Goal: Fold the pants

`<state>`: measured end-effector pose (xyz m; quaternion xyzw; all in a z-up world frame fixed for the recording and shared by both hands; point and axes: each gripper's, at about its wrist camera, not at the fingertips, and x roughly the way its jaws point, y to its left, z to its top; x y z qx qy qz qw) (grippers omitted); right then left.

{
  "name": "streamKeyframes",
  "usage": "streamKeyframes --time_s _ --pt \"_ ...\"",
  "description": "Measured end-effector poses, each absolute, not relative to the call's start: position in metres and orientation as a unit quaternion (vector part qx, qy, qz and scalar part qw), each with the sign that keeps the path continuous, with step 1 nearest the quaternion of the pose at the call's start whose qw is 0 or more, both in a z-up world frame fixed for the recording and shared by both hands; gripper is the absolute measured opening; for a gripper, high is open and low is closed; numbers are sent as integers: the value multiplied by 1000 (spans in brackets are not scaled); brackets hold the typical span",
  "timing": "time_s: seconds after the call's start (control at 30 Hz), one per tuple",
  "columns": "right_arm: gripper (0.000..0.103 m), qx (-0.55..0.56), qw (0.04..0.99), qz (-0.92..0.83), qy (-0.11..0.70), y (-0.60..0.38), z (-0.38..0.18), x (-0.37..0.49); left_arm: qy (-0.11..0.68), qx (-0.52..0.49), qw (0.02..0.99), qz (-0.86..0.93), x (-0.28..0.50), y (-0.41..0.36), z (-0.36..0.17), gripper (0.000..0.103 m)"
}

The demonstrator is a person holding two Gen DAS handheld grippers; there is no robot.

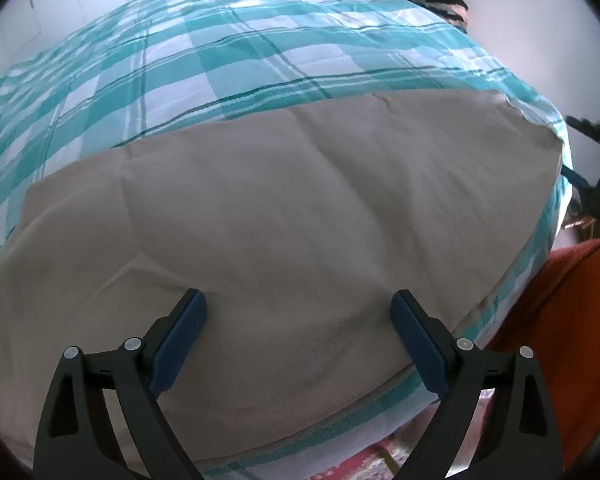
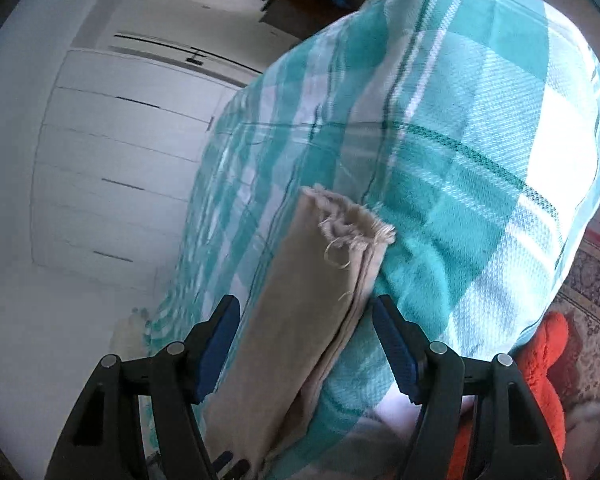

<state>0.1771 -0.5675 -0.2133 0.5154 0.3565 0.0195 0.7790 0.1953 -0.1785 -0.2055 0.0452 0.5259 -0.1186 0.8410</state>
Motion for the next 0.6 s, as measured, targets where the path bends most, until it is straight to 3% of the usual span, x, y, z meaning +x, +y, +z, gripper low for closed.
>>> streamKeyframes --time_s 0.1,0.2,0.27,0.33,0.47,0.6 --pt "68 519 764 24 383 -568 -223 198 524 46 843 -113 194 -180 -210 95" --pt "58 500 760 25 415 -564 -227 218 516 57 848 -108 192 -184 -214 95" --pt "41 486 757 16 436 -562 -231 225 512 58 850 -107 191 -185 -217 97" --pt "16 478 758 5 444 -561 -231 227 512 57 850 -108 192 -184 -219 98" --pt "9 419 796 -18 437 -547 -214 222 534 40 834 -132 196 -175 -206 97" --pt "8 356 852 23 384 -510 -155 210 510 -41 848 -139 186 -122 -169 97"
